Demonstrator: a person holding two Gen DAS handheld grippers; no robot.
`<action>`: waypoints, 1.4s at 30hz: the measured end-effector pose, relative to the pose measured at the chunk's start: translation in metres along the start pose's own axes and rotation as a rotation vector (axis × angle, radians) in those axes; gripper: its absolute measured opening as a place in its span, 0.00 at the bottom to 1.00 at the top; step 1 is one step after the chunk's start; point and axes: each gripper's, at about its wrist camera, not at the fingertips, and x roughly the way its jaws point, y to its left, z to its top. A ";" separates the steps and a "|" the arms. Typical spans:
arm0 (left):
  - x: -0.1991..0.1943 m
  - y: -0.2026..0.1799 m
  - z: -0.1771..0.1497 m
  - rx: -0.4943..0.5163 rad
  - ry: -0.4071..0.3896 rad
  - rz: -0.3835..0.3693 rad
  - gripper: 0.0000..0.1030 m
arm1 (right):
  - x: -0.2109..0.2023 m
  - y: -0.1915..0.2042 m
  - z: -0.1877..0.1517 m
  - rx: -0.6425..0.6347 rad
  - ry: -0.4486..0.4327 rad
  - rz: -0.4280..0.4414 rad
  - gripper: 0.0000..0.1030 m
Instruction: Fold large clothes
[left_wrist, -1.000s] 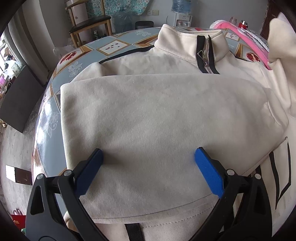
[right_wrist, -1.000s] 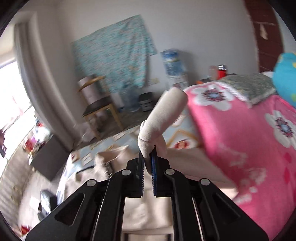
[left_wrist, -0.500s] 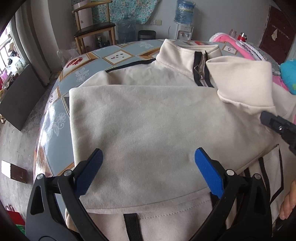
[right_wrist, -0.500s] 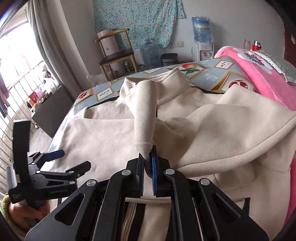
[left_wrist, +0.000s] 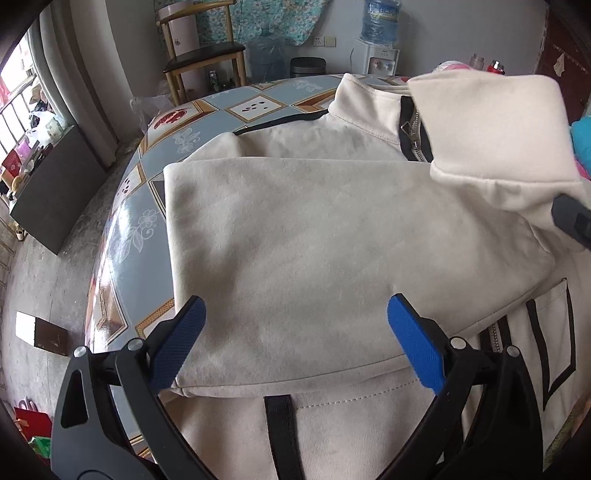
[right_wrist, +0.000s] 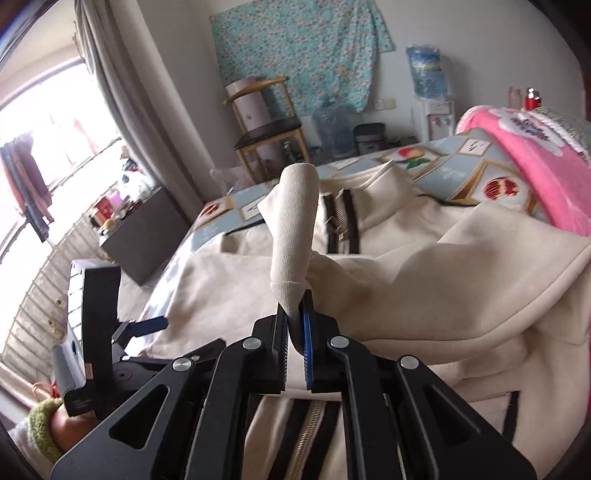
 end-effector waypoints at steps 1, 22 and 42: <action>-0.001 0.001 -0.001 -0.001 -0.001 -0.003 0.93 | 0.006 0.001 -0.002 -0.008 0.024 0.011 0.07; -0.067 -0.020 0.014 0.006 -0.131 -0.170 0.93 | 0.044 -0.023 -0.034 0.209 0.222 0.368 0.50; -0.037 -0.026 0.010 -0.057 -0.026 -0.308 0.92 | -0.004 -0.098 -0.061 0.315 0.044 0.153 0.39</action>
